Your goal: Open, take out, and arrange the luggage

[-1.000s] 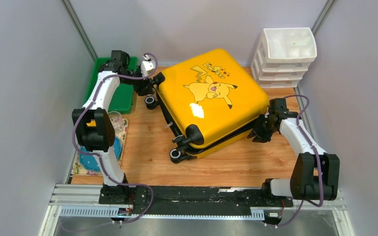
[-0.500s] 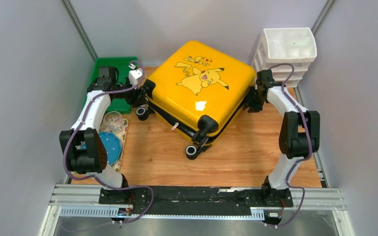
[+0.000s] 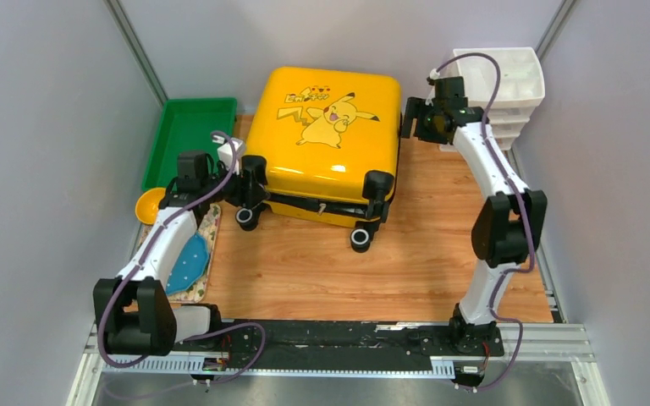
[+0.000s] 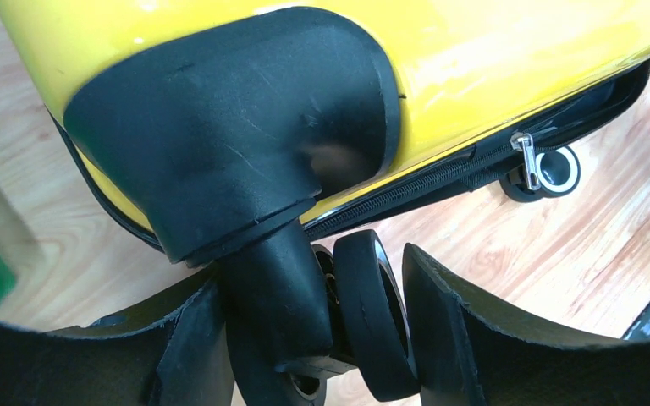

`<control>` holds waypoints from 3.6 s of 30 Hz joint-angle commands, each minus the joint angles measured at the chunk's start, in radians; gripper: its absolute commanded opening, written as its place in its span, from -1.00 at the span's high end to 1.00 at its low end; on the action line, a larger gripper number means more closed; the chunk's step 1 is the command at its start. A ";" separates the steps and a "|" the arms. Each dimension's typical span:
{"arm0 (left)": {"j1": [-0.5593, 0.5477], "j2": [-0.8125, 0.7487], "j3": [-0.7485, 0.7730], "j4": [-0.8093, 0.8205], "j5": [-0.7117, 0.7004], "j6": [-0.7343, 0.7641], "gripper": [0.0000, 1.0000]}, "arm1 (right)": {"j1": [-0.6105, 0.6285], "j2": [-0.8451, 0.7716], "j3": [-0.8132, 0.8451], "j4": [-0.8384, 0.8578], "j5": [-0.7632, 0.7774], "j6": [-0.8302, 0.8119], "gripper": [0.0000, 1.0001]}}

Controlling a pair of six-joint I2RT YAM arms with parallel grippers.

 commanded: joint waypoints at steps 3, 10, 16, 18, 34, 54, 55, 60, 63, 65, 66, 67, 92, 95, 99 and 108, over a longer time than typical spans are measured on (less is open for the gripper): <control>-0.183 -0.041 -0.082 0.122 0.030 -0.175 1.00 | 0.024 -0.356 -0.051 -0.180 -0.088 -0.151 -0.76; -0.194 -0.034 -0.062 0.133 -0.030 -0.197 0.45 | 0.141 -0.500 -0.212 -0.304 -0.083 -0.177 -0.81; -0.111 -0.137 0.005 0.061 -0.076 -0.195 -0.60 | 0.266 -0.560 -0.319 -0.320 0.039 -0.173 -0.89; -0.082 -0.163 0.024 0.041 -0.079 -0.182 -0.61 | 0.298 -0.571 -0.338 -0.323 0.094 -0.163 -0.89; -0.099 -0.459 -0.220 0.123 -0.044 -0.180 -0.66 | 0.386 -0.447 -0.348 -0.300 0.111 -0.087 -0.69; -0.560 -0.406 -0.449 0.496 -0.353 -0.168 -0.28 | 0.402 -0.509 -0.341 -0.340 -0.007 -0.084 1.00; -0.588 -0.391 -0.450 0.508 -0.363 -0.175 -0.27 | 0.401 -0.510 -0.350 -0.334 -0.001 -0.084 1.00; -0.680 -0.299 -0.479 0.628 -0.428 -0.171 -0.22 | 0.384 -0.522 -0.339 -0.337 -0.004 -0.077 1.00; -0.737 -0.230 -0.483 0.681 -0.539 -0.148 -0.18 | 0.375 -0.520 -0.358 -0.327 0.003 -0.084 1.00; -0.763 -0.191 -0.469 0.705 -0.622 -0.137 -0.17 | 0.363 -0.510 -0.374 -0.320 -0.010 -0.076 1.00; -0.787 -0.158 -0.466 0.735 -0.671 -0.120 -0.15 | 0.358 -0.506 -0.379 -0.320 -0.022 -0.068 1.00; -0.795 -0.145 -0.461 0.758 -0.685 -0.117 -0.15 | 0.353 -0.502 -0.385 -0.326 -0.038 -0.058 1.00; -0.916 0.295 -0.217 0.999 -1.025 0.085 -0.12 | 0.335 -0.571 -0.410 -0.366 -0.196 0.008 1.00; -0.919 0.341 -0.141 0.973 -1.140 0.081 0.04 | 0.323 -0.569 -0.439 -0.357 -0.211 0.022 1.00; -0.918 0.346 -0.108 0.921 -1.226 0.082 0.56 | 0.318 -0.572 -0.445 -0.349 -0.216 0.028 1.00; -0.849 0.084 -0.292 0.772 -0.991 -0.063 1.00 | 0.217 -0.560 -0.436 -0.354 -0.167 0.021 1.00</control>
